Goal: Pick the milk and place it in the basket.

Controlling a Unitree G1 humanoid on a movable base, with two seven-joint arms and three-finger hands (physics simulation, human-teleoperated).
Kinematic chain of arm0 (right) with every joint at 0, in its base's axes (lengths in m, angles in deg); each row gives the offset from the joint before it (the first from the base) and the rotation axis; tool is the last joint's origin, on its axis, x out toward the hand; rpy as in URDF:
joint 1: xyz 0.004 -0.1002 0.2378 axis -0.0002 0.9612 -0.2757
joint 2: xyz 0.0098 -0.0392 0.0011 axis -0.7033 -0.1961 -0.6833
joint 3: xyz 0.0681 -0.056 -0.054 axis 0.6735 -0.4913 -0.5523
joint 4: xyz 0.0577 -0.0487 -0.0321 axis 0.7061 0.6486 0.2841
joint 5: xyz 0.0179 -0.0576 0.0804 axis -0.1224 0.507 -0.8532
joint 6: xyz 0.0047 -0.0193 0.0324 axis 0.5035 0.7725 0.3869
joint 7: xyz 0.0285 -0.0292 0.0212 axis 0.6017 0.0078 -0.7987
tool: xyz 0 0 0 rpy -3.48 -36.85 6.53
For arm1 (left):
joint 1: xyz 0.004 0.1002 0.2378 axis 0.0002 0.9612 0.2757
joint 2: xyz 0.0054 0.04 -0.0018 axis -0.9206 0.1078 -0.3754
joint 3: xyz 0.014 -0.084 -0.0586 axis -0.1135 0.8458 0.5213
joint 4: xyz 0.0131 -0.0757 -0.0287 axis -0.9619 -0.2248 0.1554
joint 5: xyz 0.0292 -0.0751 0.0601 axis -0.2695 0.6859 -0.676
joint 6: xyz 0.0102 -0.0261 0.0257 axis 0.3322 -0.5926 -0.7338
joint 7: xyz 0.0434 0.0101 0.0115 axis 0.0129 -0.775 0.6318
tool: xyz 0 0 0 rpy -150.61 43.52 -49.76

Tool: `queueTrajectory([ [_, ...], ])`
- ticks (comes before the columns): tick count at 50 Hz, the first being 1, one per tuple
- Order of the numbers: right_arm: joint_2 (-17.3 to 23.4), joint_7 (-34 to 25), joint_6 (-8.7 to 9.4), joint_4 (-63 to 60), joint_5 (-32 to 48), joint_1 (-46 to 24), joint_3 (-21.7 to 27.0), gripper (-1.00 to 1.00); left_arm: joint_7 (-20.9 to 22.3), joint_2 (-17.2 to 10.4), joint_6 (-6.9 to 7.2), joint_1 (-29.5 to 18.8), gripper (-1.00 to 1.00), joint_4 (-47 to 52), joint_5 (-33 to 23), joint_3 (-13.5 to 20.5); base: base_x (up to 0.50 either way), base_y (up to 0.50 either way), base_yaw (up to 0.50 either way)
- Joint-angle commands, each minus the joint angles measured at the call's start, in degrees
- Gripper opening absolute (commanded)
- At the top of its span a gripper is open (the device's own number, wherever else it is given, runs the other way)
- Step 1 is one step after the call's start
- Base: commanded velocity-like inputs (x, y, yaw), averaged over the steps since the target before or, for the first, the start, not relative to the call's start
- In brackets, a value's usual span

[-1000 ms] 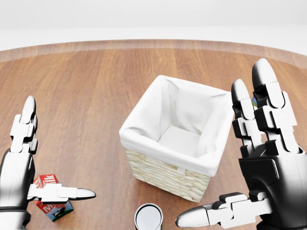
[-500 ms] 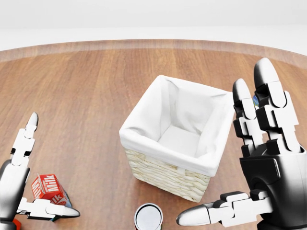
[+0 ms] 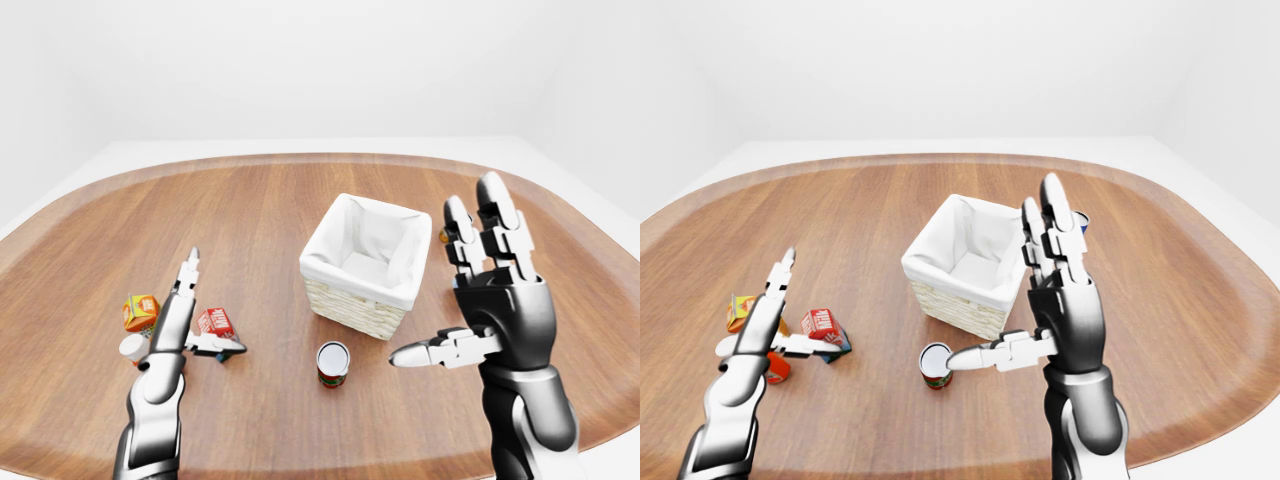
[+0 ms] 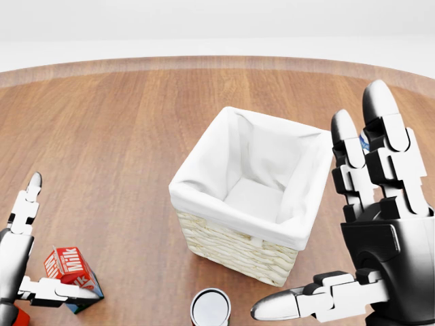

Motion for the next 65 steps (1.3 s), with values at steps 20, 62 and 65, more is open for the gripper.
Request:
queueTrajectory([
  [20, -0.1, 0.4, 0.0, -1.1, -0.4, -0.3, 0.3, 1.0, -4.8, -3.0, 0.0, -4.8, 1.0, -14.0, -0.2, -1.9, 0.0, 0.0, 0.0],
  [62, 0.0, 0.6, 0.0, -1.8, -0.6, -0.1, -0.1, 1.0, -9.6, -7.8, 0.0, -13.4, 1.0, -39.4, 2.0, -4.9, 0.0, 0.0, 0.0],
  [65, 0.0, 0.6, 0.0, -2.1, -0.7, -0.1, -0.1, 1.0, -11.3, -8.3, 0.0, -14.8, 1.0, -43.5, 1.4, -5.4, 0.0, 0.0, 0.0],
])
